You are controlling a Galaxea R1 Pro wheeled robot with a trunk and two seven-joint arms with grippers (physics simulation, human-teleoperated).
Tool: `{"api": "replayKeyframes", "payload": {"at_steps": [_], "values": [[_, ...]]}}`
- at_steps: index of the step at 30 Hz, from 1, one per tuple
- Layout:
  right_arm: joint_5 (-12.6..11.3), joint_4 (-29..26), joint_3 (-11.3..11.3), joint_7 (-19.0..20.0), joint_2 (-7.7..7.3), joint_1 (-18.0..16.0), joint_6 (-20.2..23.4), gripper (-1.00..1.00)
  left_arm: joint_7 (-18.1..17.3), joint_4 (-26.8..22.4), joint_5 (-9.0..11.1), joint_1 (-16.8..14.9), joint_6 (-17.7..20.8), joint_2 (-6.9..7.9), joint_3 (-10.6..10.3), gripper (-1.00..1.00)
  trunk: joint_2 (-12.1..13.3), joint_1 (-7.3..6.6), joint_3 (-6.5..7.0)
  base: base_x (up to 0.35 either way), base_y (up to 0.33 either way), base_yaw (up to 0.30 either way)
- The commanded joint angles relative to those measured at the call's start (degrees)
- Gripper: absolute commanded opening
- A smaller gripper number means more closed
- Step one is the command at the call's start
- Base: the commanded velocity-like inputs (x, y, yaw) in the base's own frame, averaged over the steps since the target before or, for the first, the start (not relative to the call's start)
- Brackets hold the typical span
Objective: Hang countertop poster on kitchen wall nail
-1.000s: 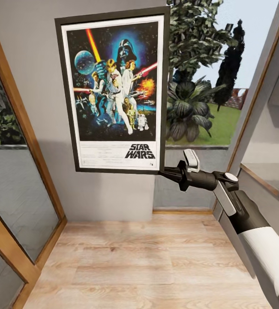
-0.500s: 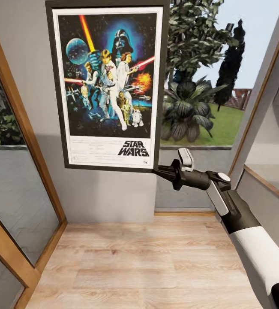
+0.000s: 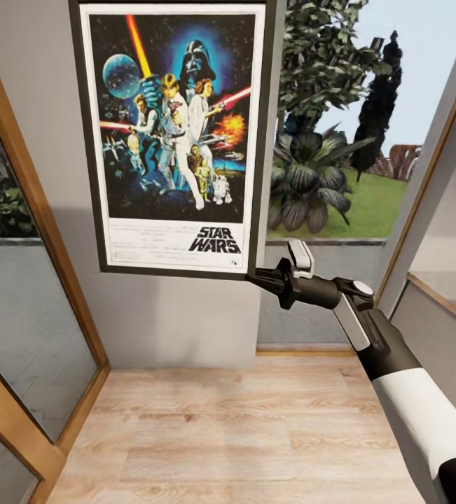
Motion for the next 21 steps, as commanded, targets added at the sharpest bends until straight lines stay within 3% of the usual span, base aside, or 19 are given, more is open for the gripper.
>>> {"api": "replayKeyframes", "payload": {"at_steps": [1, 21], "values": [[-0.5, 0.0, 0.1, 0.1, -0.06, -0.1, 0.6, -1.0, -0.1, 0.0, 0.5, -0.1, -0.3, 0.04, -0.5, 1.0, -0.1, 0.05, -0.13, 0.114, 0.001, 0.0], [-0.2, 0.0, 0.1, -0.2, -0.06, -0.2, 0.6, -1.0, -0.1, -0.1, 0.5, -0.1, -0.4, 0.04, -0.4, 1.0, -0.1, 0.05, -0.13, 0.1, 0.0, 0.0]]}}
